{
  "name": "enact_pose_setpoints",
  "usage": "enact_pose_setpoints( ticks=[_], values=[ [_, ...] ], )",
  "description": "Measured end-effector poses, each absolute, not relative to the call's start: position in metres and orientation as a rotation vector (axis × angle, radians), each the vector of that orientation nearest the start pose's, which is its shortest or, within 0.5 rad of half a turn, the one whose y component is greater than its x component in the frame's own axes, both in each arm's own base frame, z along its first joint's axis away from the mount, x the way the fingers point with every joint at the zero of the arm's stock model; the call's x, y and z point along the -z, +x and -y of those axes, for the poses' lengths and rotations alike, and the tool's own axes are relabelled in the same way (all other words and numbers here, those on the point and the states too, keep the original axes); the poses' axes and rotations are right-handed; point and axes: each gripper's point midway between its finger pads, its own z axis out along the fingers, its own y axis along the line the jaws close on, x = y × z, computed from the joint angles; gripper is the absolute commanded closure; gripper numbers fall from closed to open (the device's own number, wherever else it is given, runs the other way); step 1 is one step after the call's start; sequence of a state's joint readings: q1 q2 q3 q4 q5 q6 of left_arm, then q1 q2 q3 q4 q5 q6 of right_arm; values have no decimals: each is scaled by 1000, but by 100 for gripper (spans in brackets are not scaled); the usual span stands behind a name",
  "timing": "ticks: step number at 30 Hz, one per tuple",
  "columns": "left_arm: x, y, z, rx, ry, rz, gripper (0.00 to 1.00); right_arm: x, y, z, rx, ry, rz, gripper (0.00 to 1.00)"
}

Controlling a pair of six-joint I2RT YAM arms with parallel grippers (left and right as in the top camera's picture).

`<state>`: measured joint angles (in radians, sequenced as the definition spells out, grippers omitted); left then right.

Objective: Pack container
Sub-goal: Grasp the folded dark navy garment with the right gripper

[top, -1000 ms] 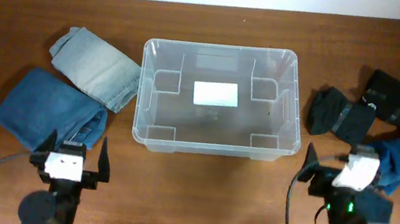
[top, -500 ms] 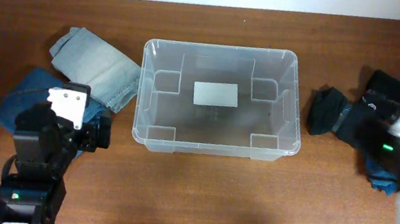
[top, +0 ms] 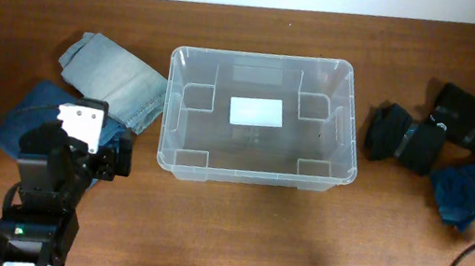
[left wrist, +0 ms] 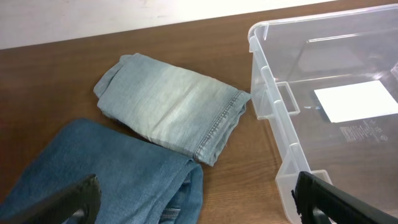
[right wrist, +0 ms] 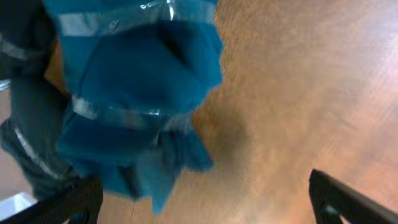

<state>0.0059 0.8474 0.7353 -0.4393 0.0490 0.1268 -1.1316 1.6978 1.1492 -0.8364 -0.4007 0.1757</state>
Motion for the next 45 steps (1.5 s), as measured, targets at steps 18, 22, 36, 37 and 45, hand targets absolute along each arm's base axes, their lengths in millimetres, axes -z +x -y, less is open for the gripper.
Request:
enact_pose_setpoints(
  ticks=[18,22,36,37,45],
  values=[
    [-213,304,7,-26,158,-2123,1,-41,293,275,-499,1246,-2257,57],
    [-213,304,7,-26,158,-2123,1,-40,290,278,-480,1258,-2259,74],
    [-213,304,7,-26,158,-2123,1,-36,285,280,-454,1290,-2272,47],
    [-213,304,7,-26,158,-2123,1,-36,285,280,-449,1297,-2274,40],
    [-213,304,7,-26,158,-2123,1,-24,265,288,-344,1533,-2258,15]
  ],
)
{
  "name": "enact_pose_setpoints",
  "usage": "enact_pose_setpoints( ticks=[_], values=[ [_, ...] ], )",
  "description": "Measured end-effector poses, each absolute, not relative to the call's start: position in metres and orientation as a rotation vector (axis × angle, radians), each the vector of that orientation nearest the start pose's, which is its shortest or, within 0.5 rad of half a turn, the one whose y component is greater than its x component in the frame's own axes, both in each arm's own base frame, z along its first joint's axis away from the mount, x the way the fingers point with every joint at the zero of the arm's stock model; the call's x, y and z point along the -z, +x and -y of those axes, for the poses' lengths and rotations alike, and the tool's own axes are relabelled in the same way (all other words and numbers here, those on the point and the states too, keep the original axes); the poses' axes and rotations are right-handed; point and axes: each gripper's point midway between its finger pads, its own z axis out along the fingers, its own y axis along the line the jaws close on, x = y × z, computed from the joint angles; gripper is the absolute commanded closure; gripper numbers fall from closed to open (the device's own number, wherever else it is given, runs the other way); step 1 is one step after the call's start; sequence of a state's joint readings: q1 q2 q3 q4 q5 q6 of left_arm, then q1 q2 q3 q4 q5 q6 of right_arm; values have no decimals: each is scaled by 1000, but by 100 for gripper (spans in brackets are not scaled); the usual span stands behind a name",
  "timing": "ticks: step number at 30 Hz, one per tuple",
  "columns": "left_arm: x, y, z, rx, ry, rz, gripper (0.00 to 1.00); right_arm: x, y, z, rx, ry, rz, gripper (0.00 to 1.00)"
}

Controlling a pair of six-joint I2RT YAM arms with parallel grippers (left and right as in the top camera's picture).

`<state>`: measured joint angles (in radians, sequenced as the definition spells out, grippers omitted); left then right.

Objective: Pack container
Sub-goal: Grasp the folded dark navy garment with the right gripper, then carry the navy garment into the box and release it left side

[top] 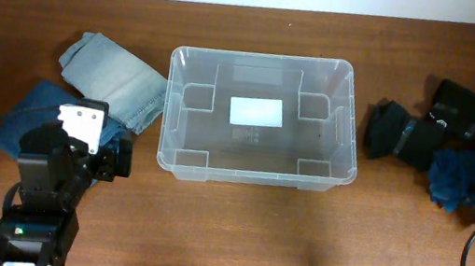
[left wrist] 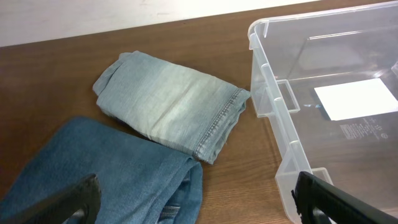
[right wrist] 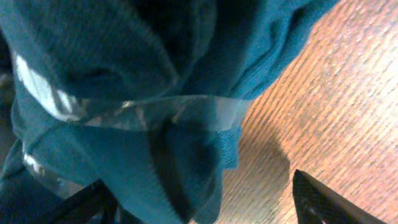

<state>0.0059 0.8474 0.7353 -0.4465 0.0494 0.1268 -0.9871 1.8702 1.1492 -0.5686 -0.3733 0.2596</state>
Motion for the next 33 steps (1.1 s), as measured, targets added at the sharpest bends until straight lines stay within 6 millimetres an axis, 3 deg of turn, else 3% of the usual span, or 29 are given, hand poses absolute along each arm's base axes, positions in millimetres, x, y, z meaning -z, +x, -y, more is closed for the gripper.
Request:
enact_pose_setpoints(
  ticks=[4,6,12,17,25,28,31,33],
  values=[
    [-213,304,7,-26,158,-2123,1,-22,267,294,-320,1544,-2239,15],
    [-213,304,7,-26,158,-2123,1,-18,272,295,-342,1536,-2227,21],
    [-213,304,7,-26,158,-2123,1,-18,288,295,-437,1488,-2185,70],
    [-213,303,7,-25,158,-2126,1,-22,295,294,-472,1461,-2166,96],
    [-213,303,7,-25,158,-2127,1,-27,296,290,-532,1460,-2148,96],
    [-213,303,7,-25,158,-2126,1,-39,293,281,-541,1449,-2166,96],
    [-213,303,7,-25,158,-2127,0,-78,288,269,-502,1382,-2172,96],
    [-213,303,7,-26,158,-2126,1,-121,287,261,-438,1283,-2148,96]
  ],
)
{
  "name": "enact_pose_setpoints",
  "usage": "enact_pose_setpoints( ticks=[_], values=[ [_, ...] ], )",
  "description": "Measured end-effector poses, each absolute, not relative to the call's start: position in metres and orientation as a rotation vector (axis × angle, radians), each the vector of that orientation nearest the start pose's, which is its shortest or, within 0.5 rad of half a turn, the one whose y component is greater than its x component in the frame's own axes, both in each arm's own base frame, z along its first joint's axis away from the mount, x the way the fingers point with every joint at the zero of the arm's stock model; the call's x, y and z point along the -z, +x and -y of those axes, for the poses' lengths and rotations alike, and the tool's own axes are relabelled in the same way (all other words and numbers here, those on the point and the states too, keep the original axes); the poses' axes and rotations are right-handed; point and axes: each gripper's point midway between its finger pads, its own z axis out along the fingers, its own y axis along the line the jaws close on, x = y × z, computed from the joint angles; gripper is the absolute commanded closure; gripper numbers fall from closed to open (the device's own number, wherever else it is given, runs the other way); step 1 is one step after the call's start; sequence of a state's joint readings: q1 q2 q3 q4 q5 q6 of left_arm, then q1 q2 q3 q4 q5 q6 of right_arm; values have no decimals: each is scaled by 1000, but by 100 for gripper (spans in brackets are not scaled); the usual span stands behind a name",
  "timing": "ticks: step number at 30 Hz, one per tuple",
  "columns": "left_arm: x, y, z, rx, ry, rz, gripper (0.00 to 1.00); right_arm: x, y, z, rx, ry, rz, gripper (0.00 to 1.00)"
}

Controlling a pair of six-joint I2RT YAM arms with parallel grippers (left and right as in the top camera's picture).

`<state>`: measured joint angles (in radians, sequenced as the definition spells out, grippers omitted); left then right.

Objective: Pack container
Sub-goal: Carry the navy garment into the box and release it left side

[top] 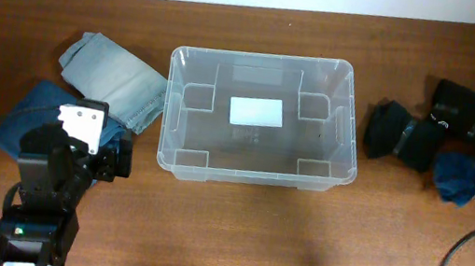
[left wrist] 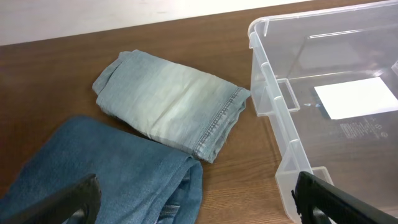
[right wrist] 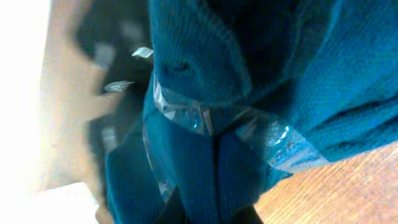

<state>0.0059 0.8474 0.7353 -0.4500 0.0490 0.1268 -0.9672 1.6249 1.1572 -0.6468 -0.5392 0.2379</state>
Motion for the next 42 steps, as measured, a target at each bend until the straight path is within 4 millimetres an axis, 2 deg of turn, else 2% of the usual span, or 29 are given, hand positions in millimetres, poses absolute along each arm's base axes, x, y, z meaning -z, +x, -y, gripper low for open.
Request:
enact_pose_setpoints(
  ticks=[1,2,3,5,9,11,12,14,15,17,19,21,23,24,27,31,34,36,38,39,42],
  values=[
    [-213,303,7,-25,158,-2126,1,-158,288,248,-387,1174,-2131,96],
    [-212,303,7,-25,158,-2128,0,-177,289,239,-362,1110,-2121,96],
    [-212,303,7,-25,158,-2128,1,-191,291,229,-343,1053,-2121,96],
    [-212,303,7,-25,158,-2129,1,-229,298,188,-321,861,-2130,96],
    [-212,303,7,-26,158,-2129,1,-287,320,111,-348,505,-2109,96],
    [-212,303,7,-25,158,-2129,1,-309,330,76,-377,353,-2098,96],
    [-212,303,7,-25,158,-2130,0,-324,339,39,-419,202,-2092,96],
    [-212,303,7,-25,158,-2131,1,-333,343,-10,-494,24,-2091,96],
    [-212,303,7,-25,158,-2131,1,-333,345,-27,-520,-36,-2096,96],
    [-212,303,7,-25,158,-2131,1,-327,347,-72,-596,-182,-2118,96],
    [-212,303,7,-25,158,-2131,0,-301,353,-121,-678,-322,-2184,96],
    [-212,303,7,-25,158,-2131,1,-278,358,-147,-717,-387,-2242,96],
    [-211,303,7,-25,158,-2132,1,-249,367,-178,-741,-464,-2292,96],
    [-211,303,7,-24,159,-2132,1,-226,371,-200,-757,-518,-2329,96],
    [-211,303,7,-22,160,-2133,1,-176,370,-243,-798,-631,-2410,96],
    [-210,302,7,-21,160,-2138,1,-135,368,-274,-817,-705,-2458,96],
    [-210,302,7,-21,160,-2138,1,-111,367,-280,-810,-701,-2516,96],
    [-210,302,7,-21,160,-2138,1,-104,368,-278,-791,-677,-2541,96],
    [-210,302,7,-21,160,-2138,1,-101,371,-275,-762,-658,-2551,37],
    [-210,302,7,-21,160,-2138,1,-101,372,-275,-754,-652,-2553,2],
    [-210,302,7,-21,160,-2138,1,-101,372,-274,-750,-647,-2555,2]
  ],
)
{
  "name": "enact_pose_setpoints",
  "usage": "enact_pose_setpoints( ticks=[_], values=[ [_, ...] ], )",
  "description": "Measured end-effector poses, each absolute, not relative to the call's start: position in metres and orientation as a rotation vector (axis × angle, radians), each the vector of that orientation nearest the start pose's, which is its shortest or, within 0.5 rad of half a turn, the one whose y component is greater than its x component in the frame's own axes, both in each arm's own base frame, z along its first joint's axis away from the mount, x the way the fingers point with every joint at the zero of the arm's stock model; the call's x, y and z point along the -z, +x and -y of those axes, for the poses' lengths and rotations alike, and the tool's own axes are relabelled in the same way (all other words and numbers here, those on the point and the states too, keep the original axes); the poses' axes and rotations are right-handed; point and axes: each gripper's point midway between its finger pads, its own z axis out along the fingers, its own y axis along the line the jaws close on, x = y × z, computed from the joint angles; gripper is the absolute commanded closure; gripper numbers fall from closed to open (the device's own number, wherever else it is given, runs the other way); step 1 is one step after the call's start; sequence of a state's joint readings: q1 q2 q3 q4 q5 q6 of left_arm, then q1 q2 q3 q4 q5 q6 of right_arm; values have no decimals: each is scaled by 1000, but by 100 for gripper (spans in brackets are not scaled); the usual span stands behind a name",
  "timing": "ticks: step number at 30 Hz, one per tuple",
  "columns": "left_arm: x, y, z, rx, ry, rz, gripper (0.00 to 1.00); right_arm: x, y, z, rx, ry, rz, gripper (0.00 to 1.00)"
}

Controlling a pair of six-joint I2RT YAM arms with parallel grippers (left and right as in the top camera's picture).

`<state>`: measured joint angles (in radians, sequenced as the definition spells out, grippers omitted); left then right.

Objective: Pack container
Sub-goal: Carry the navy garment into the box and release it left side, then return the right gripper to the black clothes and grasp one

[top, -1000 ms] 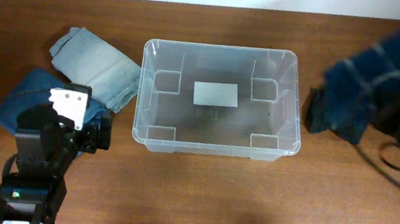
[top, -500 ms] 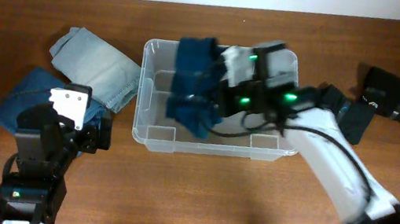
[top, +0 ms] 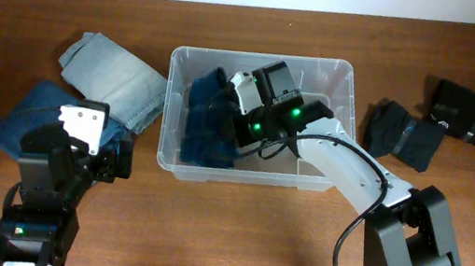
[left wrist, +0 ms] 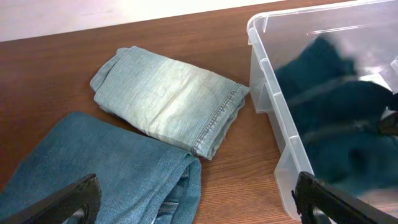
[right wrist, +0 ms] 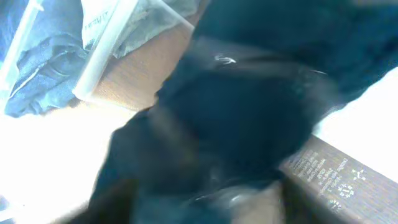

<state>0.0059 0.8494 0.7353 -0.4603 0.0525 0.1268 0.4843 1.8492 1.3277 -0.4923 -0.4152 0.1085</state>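
Observation:
A clear plastic container stands mid-table. A teal cloth bundle bound with tape lies in its left half, seen through the wall in the left wrist view. My right gripper reaches into the container right over the bundle. In the blurred right wrist view the bundle fills the frame and the fingers of that gripper look spread apart around it. My left gripper is open and holds nothing, low over the edge of dark blue jeans.
Folded light-blue jeans lie left of the container, with the dark blue jeans in front of them. Two black taped bundles lie on the table right of the container.
My right gripper was at the table's right edge, shut on the teal bundle. It is now inside the container's left half, the bundle lies there, and the fingers look spread. The left arm is unchanged.
My right gripper was open beside the teal bundle at the far right. Then it was close over the bundle, then shut on it. Now the bundle lies in the container under the gripper. The left gripper stayed open over the jeans throughout.

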Motion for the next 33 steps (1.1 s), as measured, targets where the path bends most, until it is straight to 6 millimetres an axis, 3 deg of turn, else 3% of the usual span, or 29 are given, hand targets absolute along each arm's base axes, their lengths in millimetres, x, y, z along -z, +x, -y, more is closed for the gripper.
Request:
enact_pose_setpoints(
  ticks=[6,9,13,14,15,16,17,19,21,23,25,29,33],
  values=[
    [-210,302,7,-21,160,-2139,1,-103,366,-260,-679,-620,-2641,2],
    [-210,302,7,-21,160,-2139,1,-134,378,-232,-511,-534,-2650,2],
    [-210,302,7,-21,160,-2139,1,-237,413,-152,-306,-235,-2463,2],
    [-210,302,7,-21,160,-2139,1,-266,418,-112,-252,-116,-2401,1],
    [-210,302,7,-21,160,-2139,1,-282,417,-76,-204,-9,-2375,2],
    [-210,302,7,-21,160,-2139,1,-291,414,-45,-163,86,-2361,2],
    [-210,302,7,-21,160,-2139,1,-294,406,12,-86,257,-2360,2],
    [-210,302,7,-21,160,-2139,1,-279,395,62,-46,428,-2400,2],
    [-210,302,7,-21,160,-2139,1,-254,388,97,-53,562,-2452,2],
    [-209,302,7,-21,160,-2143,1,-210,380,139,-72,723,-2523,1],
    [-204,304,7,-20,161,-2158,1,-151,366,169,-141,857,-2630,2],
    [-195,307,7,-17,162,-2191,0,-92,368,187,-313,887,-2696,2],
    [-189,308,7,-15,163,-2212,1,-58,378,185,-464,820,-2715,2]
  ],
)
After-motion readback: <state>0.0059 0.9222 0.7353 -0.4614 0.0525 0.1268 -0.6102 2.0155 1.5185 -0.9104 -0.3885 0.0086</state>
